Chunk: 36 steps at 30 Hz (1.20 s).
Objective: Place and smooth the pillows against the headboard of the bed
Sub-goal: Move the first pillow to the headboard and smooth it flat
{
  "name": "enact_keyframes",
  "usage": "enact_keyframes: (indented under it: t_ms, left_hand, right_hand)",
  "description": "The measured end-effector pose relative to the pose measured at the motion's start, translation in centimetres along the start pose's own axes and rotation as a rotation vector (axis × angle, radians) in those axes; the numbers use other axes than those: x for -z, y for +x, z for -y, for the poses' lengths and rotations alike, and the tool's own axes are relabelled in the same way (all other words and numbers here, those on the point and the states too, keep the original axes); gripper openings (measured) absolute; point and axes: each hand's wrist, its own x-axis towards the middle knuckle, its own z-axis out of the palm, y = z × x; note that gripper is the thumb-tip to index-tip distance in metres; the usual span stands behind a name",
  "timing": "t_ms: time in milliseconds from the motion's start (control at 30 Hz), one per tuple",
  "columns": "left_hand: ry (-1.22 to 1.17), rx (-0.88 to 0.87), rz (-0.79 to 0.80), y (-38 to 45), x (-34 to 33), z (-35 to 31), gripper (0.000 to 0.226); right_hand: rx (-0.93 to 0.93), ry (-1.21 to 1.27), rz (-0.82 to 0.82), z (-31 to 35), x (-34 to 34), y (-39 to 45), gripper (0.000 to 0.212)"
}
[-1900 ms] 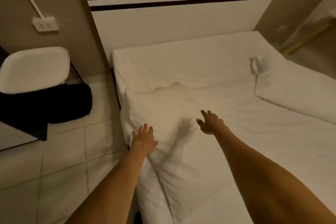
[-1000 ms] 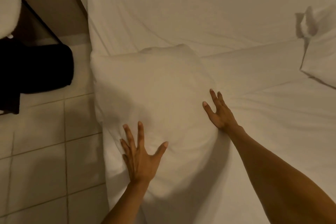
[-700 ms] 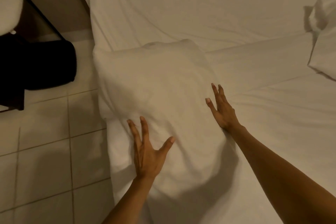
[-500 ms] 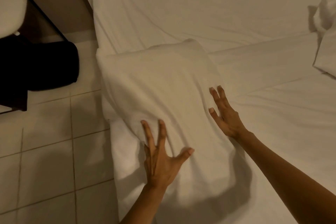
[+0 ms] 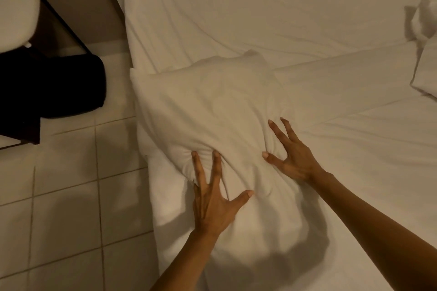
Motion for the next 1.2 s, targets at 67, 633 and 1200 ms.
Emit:
enact_keyframes:
  t_ms: [67,633,1200]
  left_hand:
    - [-0.052,-0.011,-0.015,-0.3,0.9,-1.1,0.112]
    - [-0.208,-0.239,-0.106,0.0,16.0,-8.6,0.099]
    - [-0.205,-0.660,-0.387,4.8,45.1,-10.3,0.100]
  right_hand:
    - [0.010,0.045,-0.023,1.1,1.0,-0.7,0.081]
    - [0.041,-0.163,-0.132,15.1,14.0,-6.9,0.098]
    - [0.005,-0.044,-0.549,41.7,23.5,-9.0,0.107]
